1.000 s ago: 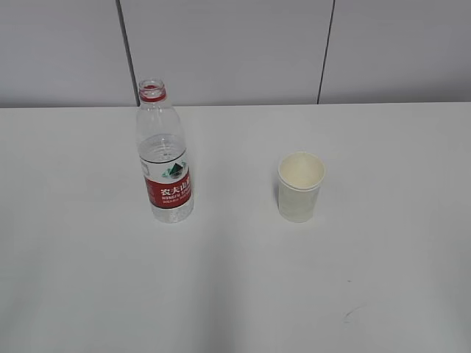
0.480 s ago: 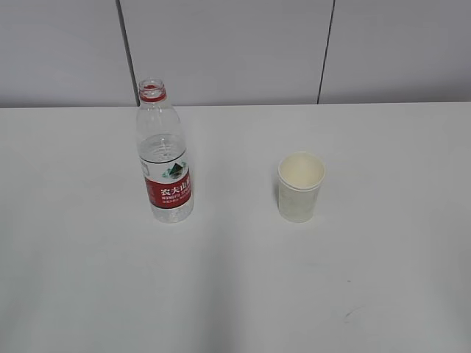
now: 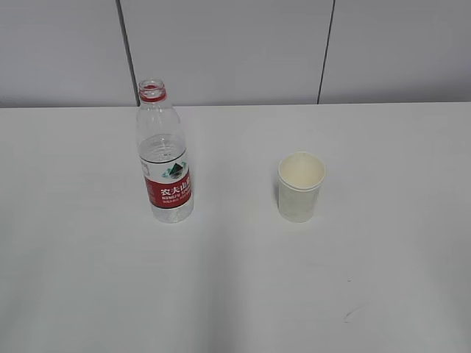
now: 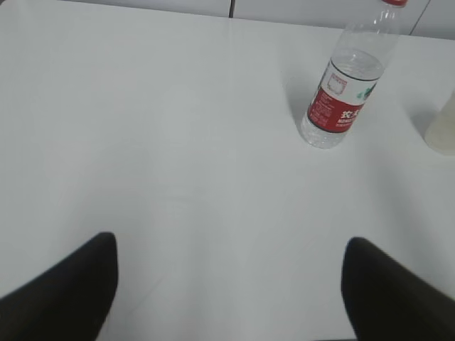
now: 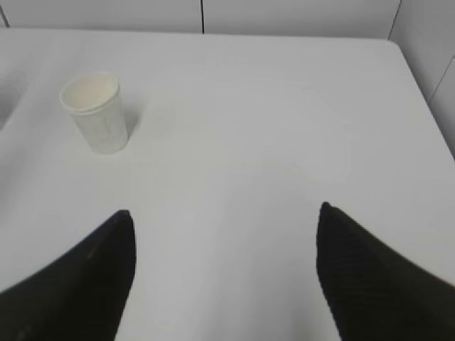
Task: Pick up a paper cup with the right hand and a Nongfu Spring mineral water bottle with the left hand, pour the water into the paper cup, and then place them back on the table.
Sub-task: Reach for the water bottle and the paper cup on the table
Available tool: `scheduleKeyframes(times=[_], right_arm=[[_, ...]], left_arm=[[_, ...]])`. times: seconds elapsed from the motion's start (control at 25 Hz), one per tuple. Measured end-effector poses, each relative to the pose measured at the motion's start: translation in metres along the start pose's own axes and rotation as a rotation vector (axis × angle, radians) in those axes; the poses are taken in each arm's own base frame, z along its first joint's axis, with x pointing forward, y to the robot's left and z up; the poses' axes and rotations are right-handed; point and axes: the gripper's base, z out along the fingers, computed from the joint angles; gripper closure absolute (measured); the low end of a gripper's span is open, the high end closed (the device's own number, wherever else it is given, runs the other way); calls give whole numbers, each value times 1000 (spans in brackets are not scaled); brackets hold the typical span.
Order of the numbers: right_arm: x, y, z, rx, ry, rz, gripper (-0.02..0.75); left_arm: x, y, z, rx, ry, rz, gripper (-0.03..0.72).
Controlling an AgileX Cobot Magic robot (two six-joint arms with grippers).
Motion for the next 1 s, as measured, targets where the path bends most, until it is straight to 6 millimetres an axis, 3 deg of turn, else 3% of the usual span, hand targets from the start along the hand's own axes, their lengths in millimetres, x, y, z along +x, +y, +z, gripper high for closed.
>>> scheduleKeyframes(times=[0.28,1.0], right_arm=[[-17,0,10,2,-111,-8,150],[-36,1,80,-2,-162,-36,150]], left_arm=[[0,0,0,-1,0,1,104],[0,0,0,-1,0,1,143]])
